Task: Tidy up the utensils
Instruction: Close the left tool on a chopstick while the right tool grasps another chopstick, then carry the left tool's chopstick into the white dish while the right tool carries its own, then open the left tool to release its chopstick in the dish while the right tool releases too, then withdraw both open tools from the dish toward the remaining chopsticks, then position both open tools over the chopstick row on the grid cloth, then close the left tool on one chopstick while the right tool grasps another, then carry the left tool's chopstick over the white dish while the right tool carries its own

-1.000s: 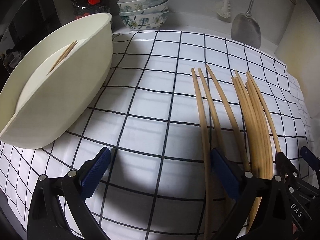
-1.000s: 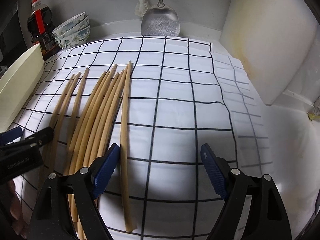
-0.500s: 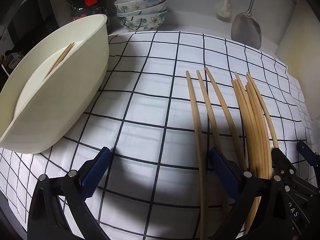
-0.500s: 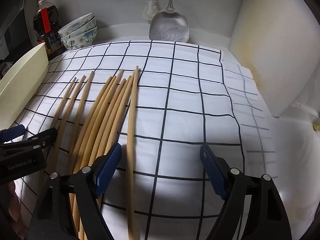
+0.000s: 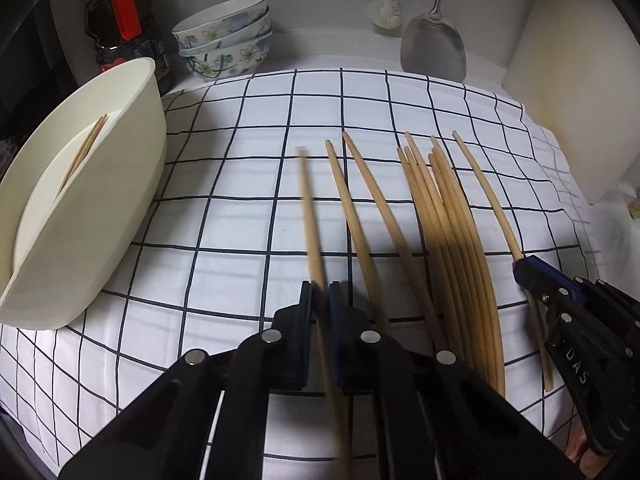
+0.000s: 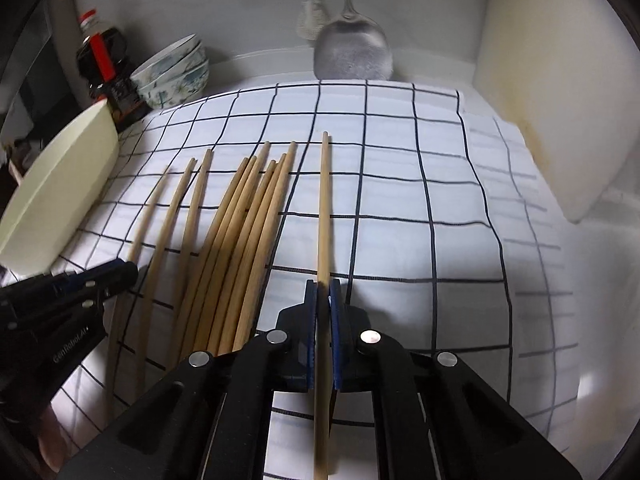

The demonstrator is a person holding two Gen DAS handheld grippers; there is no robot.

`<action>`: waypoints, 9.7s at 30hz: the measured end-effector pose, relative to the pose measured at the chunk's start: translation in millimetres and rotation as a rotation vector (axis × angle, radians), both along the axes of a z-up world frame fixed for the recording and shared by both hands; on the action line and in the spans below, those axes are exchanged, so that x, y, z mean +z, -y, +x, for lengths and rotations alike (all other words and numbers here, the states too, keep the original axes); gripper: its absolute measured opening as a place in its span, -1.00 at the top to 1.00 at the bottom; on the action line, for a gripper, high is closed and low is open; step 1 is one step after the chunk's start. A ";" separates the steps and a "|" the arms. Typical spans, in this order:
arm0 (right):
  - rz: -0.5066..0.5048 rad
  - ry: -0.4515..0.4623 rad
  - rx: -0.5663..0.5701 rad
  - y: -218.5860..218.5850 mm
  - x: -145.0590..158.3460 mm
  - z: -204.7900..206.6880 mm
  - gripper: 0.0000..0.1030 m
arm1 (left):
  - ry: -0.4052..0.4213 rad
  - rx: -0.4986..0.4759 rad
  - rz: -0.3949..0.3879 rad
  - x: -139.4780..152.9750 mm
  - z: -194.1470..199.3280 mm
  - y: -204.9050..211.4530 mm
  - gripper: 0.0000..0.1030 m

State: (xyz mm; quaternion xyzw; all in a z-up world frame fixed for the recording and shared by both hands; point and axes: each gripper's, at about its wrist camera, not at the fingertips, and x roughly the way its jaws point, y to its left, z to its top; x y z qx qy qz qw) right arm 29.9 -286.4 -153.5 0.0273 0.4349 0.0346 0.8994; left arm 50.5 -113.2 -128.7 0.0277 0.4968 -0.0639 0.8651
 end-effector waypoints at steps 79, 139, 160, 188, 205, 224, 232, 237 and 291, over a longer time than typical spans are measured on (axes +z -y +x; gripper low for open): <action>0.122 -0.094 0.217 -309.4 69.6 98.6 0.56 | 0.046 0.244 -0.028 61.4 81.0 -305.8 -0.28; 0.085 0.009 -0.064 -93.2 91.0 -61.8 -0.21 | 0.040 -0.014 -0.080 99.6 -27.3 -119.3 -0.81; 0.045 -0.038 -0.125 -23.6 22.1 -58.3 -0.21 | 0.019 -0.037 -0.047 38.7 -23.5 -44.6 -0.81; -0.043 -0.020 -0.072 -22.7 -2.8 -39.8 -0.21 | -0.007 0.000 -0.013 -0.9 -17.0 -22.8 -0.81; -0.055 -0.022 -0.036 -23.3 -2.6 -29.7 -0.21 | 0.002 0.016 0.000 -2.4 -11.7 -25.7 -0.81; -0.116 -0.008 -0.047 13.0 -6.0 -20.2 -0.21 | 0.006 0.007 0.017 -11.3 -4.8 -8.5 -0.81; -0.109 0.004 -0.009 19.2 -5.5 -9.6 -0.21 | 0.017 0.009 0.033 -18.5 2.9 -2.7 -0.87; -0.112 0.008 0.038 11.7 -4.2 3.2 -0.07 | 0.049 0.007 0.028 -14.3 4.9 -1.8 -0.45; 0.141 0.149 0.138 -197.1 140.6 9.0 0.88 | 0.212 0.050 -0.058 154.1 5.6 -224.3 0.86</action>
